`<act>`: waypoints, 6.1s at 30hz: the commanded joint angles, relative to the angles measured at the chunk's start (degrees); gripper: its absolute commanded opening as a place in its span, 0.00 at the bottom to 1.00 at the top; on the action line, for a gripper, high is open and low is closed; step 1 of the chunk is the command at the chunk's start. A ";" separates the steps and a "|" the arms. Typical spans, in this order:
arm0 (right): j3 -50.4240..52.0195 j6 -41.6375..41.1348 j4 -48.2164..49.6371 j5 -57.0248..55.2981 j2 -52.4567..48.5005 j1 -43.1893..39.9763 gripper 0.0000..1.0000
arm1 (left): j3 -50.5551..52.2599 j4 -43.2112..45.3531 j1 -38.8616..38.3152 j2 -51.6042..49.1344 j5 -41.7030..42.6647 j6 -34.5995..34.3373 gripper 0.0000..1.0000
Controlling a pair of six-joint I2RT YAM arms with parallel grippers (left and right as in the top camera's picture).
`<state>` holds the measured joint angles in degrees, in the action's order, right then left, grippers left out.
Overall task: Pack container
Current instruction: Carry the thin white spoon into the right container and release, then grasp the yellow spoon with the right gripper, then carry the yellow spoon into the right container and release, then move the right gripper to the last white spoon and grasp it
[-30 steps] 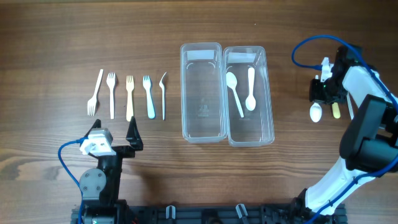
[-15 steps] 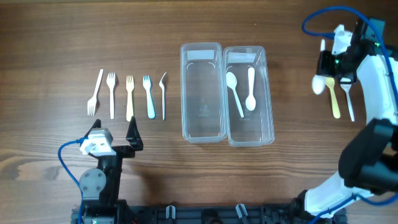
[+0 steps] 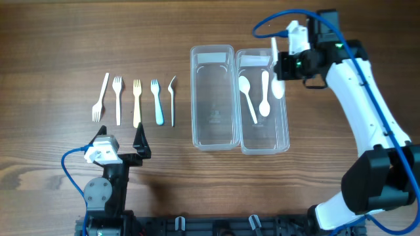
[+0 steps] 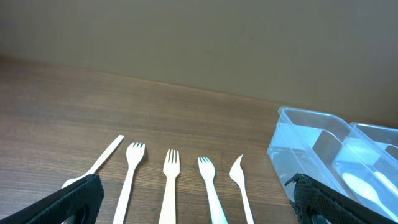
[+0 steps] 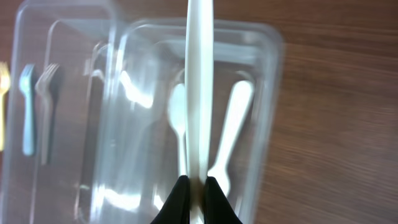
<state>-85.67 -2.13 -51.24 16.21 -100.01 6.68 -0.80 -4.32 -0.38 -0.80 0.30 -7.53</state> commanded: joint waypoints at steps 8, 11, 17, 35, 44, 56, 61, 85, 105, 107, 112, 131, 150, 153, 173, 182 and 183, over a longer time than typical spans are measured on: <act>0.96 -7.32 -2.36 -3.98 0.79 5.40 0.04 | 0.46 0.02 -0.26 0.42 0.68 1.31 1.00; 0.96 -7.26 -2.03 -4.39 0.79 5.38 0.46 | 0.44 0.02 -0.26 0.42 0.68 1.33 1.00; 0.96 -6.93 -0.66 -4.63 0.79 5.35 0.72 | 0.44 0.02 -0.26 0.42 0.68 1.33 1.00; 0.61 10.99 -3.76 -21.35 -0.13 -18.40 0.69 | 0.44 0.02 -0.26 0.42 0.68 1.33 1.00; 0.85 20.31 -2.40 -19.58 -8.85 -27.69 0.67 | 0.44 0.02 -0.26 0.42 0.66 1.33 1.00; 0.85 21.46 3.08 -22.38 -22.14 -27.76 0.59 | 0.44 0.02 -0.26 0.42 0.68 1.33 1.00; 0.85 21.59 5.31 -20.11 -22.60 -27.76 0.45 | 0.44 0.02 -0.26 0.42 0.68 1.33 1.00; -3.61 17.40 3.43 -15.93 -14.69 -27.58 0.04 | 0.44 0.02 -0.26 0.42 0.68 1.31 1.00; -3.08 5.01 1.55 5.22 1.86 -9.55 0.04 | 0.44 0.02 -0.26 0.42 0.68 1.33 1.00; -2.97 4.98 1.64 4.59 1.51 -7.41 0.04 | 0.44 0.02 -0.26 0.42 0.68 1.33 1.00; -2.82 3.89 0.59 4.22 -1.01 -3.08 0.04 | 0.44 0.02 -0.26 0.42 0.68 1.31 1.00; -2.84 3.26 2.58 4.15 -6.60 2.43 0.53 | 0.44 0.02 -0.26 0.42 0.68 1.33 1.00; -4.70 14.29 -4.22 -28.22 -3.04 -22.18 0.62 | 0.44 0.02 -0.26 0.42 0.68 1.33 1.00; -4.68 15.78 -1.84 -27.30 -3.65 -27.78 0.62 | 0.44 0.02 -0.26 0.42 0.68 1.33 1.00; -4.57 38.10 4.92 -10.36 -20.41 -37.73 0.64 | 0.44 0.02 -0.26 0.42 0.68 1.31 1.00; -3.61 37.46 4.94 -10.32 -24.30 -37.73 0.63 | 0.44 0.02 -0.26 0.42 0.68 1.33 1.00; -3.15 37.44 5.03 -10.32 -24.30 -37.73 0.63 | 0.44 0.02 -0.26 0.42 0.68 1.33 1.00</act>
<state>-89.41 34.81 -46.33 4.36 -122.87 -31.18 -0.80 -4.32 -0.38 -0.80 0.30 -7.53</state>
